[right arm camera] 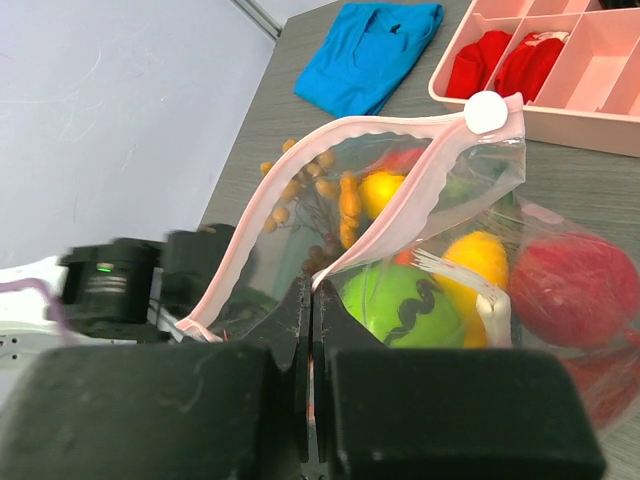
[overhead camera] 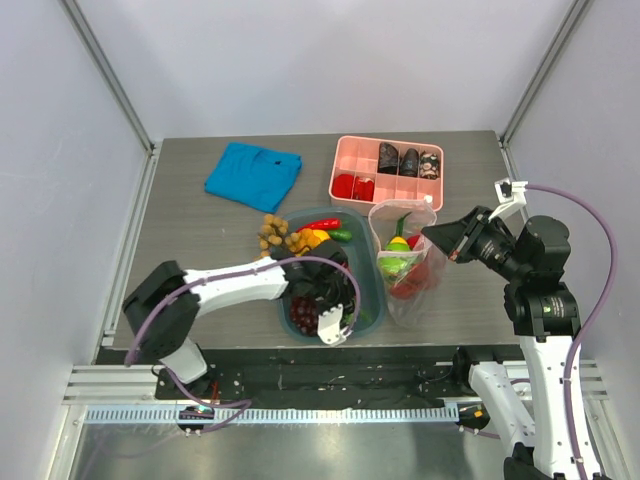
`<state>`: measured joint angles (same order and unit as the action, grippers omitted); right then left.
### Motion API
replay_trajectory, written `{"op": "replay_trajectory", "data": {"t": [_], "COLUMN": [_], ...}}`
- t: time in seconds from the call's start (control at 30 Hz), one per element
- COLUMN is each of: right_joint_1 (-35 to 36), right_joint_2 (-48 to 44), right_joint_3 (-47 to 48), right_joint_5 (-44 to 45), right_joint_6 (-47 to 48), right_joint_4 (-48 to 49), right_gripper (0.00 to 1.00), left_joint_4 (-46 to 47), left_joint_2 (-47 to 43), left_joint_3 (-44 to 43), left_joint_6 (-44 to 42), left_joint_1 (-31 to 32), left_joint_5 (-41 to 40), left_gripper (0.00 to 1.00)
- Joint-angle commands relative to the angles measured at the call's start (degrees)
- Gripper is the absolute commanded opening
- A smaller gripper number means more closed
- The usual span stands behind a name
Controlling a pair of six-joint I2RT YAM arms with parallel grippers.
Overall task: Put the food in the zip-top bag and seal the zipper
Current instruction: Pick up the fake vegetable from the bin, then place the fake vegetable in the zipper food storage bag.
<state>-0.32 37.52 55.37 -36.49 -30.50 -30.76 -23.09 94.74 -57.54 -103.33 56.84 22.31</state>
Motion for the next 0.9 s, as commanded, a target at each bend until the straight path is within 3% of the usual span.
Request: {"op": "replay_trajectory", "data": {"t": [0.0, 0.07, 0.17, 0.2, 0.27, 0.3, 0.33, 0.5, 0.53, 0.67, 0.87], "right_joint_1": [0.14, 0.14, 0.14, 0.14, 0.14, 0.14, 0.14, 0.14, 0.14, 0.14, 0.14], "right_joint_2": [0.36, 0.54, -0.16, -0.51, -1.22, -1.39, -1.48, -1.57, -1.66, -2.18, -2.19], "right_joint_3": [-0.09, -0.09, -0.62, -0.71, -1.4, -1.5, -1.67, -2.55, -2.73, -2.47, -1.94], "right_joint_5": [0.72, 0.37, 0.1, 0.02, -0.16, -0.25, -0.34, -1.83, -2.09, -2.36, -4.2], "right_joint_6": [-0.96, -1.05, -0.7, -0.61, -0.61, -0.7, -0.96, -2.63, -3.16, -3.16, -5.88], "right_joint_4": [4.39, 4.57, 4.57, 4.66, 4.57, 4.57, 4.57, 6.58, 7.12, 7.82, 10.37], "right_gripper": [0.01, 0.01, 0.01, 0.01, 0.01, 0.01, 0.01, 0.01, 0.01, 0.01, 0.01], "left_joint_4": [-22.54, -27.16, -31.22, -31.14, -25.53, -21.25, -12.42, 8.83, 12.42, 37.42, 47.34], "left_joint_2": [-11.23, -16.06, -20.36, -21.17, -23.18, -23.72, -23.9, -17.07, -15.48, -12.04, -9.58], "left_joint_3": [-8.72, -12.41, -19.17, -20.93, -25.15, -26.3, -28.4, -38.85, -39.49, -35.03, -28.16], "left_joint_6": [3.91, 8.74, 24.27, 35.37, 48.15, 54.92, 69.26, 101.07, 110.88, 132.52, 130.41], "left_joint_1": [-2.34, -4.0, -6.64, -7.44, -9.71, -10.51, -11.3, -14.47, -14.74, -14.3, -9.91], "left_joint_5": [10.99, 13.89, 21.62, 24.42, 25.85, 26.03, 26.03, 23.57, 23.57, 21.92, 12.1], "left_gripper": [0.02, 0.0, 0.0, 0.0, 0.0, 0.0, 0.0, 0.0, 0.0, 0.0, 0.0]}}
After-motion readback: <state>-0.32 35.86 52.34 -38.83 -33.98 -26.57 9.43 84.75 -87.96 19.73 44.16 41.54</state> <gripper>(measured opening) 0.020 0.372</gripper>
